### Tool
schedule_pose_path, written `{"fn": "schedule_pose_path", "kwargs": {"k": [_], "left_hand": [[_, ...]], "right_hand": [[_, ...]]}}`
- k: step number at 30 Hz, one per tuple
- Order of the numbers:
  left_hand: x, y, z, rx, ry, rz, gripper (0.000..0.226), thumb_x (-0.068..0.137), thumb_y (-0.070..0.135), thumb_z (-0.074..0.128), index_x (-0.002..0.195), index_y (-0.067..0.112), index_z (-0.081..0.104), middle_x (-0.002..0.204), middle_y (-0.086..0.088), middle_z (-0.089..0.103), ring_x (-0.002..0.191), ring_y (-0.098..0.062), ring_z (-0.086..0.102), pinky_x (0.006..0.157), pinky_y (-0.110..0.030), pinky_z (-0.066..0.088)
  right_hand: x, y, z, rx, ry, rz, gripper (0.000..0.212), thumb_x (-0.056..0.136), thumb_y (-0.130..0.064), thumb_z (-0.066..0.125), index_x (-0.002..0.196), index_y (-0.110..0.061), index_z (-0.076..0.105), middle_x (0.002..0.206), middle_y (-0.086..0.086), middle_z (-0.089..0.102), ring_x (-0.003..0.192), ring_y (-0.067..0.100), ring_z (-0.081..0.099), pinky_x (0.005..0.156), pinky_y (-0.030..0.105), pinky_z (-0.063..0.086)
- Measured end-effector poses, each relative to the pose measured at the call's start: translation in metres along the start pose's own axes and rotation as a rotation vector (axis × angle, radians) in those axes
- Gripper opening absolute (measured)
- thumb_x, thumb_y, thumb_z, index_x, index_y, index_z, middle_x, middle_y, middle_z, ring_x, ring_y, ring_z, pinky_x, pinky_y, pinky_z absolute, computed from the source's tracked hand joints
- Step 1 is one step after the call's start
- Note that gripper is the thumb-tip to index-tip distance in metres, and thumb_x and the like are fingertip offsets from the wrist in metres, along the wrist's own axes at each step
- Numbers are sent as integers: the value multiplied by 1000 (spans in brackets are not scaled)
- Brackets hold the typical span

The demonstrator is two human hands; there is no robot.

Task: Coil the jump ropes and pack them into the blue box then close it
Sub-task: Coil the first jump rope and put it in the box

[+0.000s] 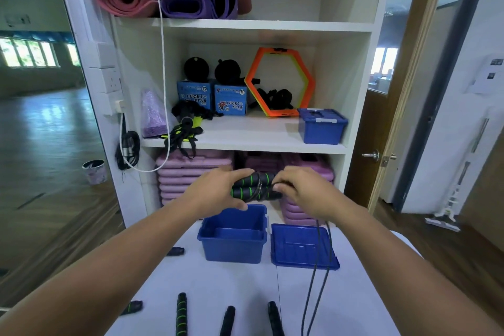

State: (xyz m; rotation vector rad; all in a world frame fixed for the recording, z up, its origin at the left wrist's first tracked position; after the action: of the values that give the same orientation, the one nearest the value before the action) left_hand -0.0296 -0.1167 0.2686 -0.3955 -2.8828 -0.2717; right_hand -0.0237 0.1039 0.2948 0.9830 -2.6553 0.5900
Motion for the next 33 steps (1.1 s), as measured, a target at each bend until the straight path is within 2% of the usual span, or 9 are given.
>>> {"fn": "schedule_pose_path", "kwargs": {"k": [3, 7, 10, 14, 17, 20, 24, 28, 33], "left_hand": [[-7, 9, -4, 2, -26, 70, 87, 77, 60, 76, 151, 45, 33, 120, 5, 60, 108, -21, 57, 87, -36, 49], [-21, 23, -6, -99, -69, 183, 85, 75, 58, 79, 147, 43, 38, 131, 12, 59, 115, -14, 54, 87, -26, 44], [-29, 26, -12, -183, -87, 172, 80, 71, 61, 80, 138, 47, 38, 127, 9, 62, 112, -14, 56, 92, -35, 50], [-38, 29, -21, -312, -133, 157, 71, 64, 61, 84, 119, 50, 41, 106, 4, 66, 98, -16, 59, 86, -43, 51], [-44, 31, -28, -474, -138, 154, 68, 57, 59, 85, 113, 48, 47, 101, 3, 67, 94, -19, 63, 86, -48, 52], [-48, 32, -36, -706, -113, 128, 60, 65, 34, 93, 107, 46, 54, 96, -5, 69, 79, -23, 64, 76, -40, 55], [-46, 29, -32, -935, -47, 86, 52, 74, 10, 89, 111, 32, 60, 79, -4, 65, 58, -21, 50, 53, -28, 46], [-32, 22, -32, -1069, 188, -15, 44, 75, 7, 86, 109, 22, 64, 76, 2, 66, 50, -17, 49, 49, -26, 46], [-3, 6, -33, -944, 341, -169, 49, 70, 24, 92, 111, 23, 65, 75, 7, 68, 52, -10, 54, 54, -27, 48]], "right_hand": [[3, -1, -16, 82, 85, 23, 14, 90, -30, 68, 97, -19, 75, 89, -9, 65, 84, 10, 59, 76, 27, 48], [10, -1, -32, 281, 102, 69, 10, 73, -29, 85, 75, -22, 78, 71, -5, 73, 69, 8, 65, 64, 20, 51], [11, 4, -35, 470, 92, 89, 11, 71, -24, 86, 73, -16, 78, 71, 2, 74, 65, 8, 64, 63, 16, 51], [6, 13, -26, 745, 86, 140, 26, 66, -31, 83, 75, -7, 77, 77, 26, 67, 70, 24, 55, 68, 33, 47], [4, 17, -15, 962, 60, 160, 20, 68, -27, 82, 69, -11, 71, 70, 14, 60, 65, 23, 52, 65, 33, 44], [3, 17, -5, 1122, 139, 206, 13, 75, -20, 75, 66, -13, 69, 66, 0, 65, 61, 12, 60, 61, 26, 48], [-5, 10, 13, 1087, 187, 223, 33, 95, -1, 50, 71, -16, 66, 59, 2, 54, 51, 14, 42, 52, 26, 35], [-10, 14, 30, 1002, 85, 293, 25, 103, -21, 48, 98, -9, 68, 63, 0, 44, 47, 10, 33, 45, 23, 29], [-8, 5, 45, 701, -18, 224, 24, 104, -29, 45, 119, -23, 63, 59, -5, 43, 48, 9, 40, 50, 25, 40]]}}
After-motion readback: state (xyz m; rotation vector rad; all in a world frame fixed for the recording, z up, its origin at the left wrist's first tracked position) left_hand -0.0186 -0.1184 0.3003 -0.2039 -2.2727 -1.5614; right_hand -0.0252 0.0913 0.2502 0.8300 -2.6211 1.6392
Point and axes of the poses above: each hand's wrist, its own x-axis towards the middle knuckle, its own z-axis out of the palm, y = z × x, the point moved 2 cm from there along x, towards the middle knuckle
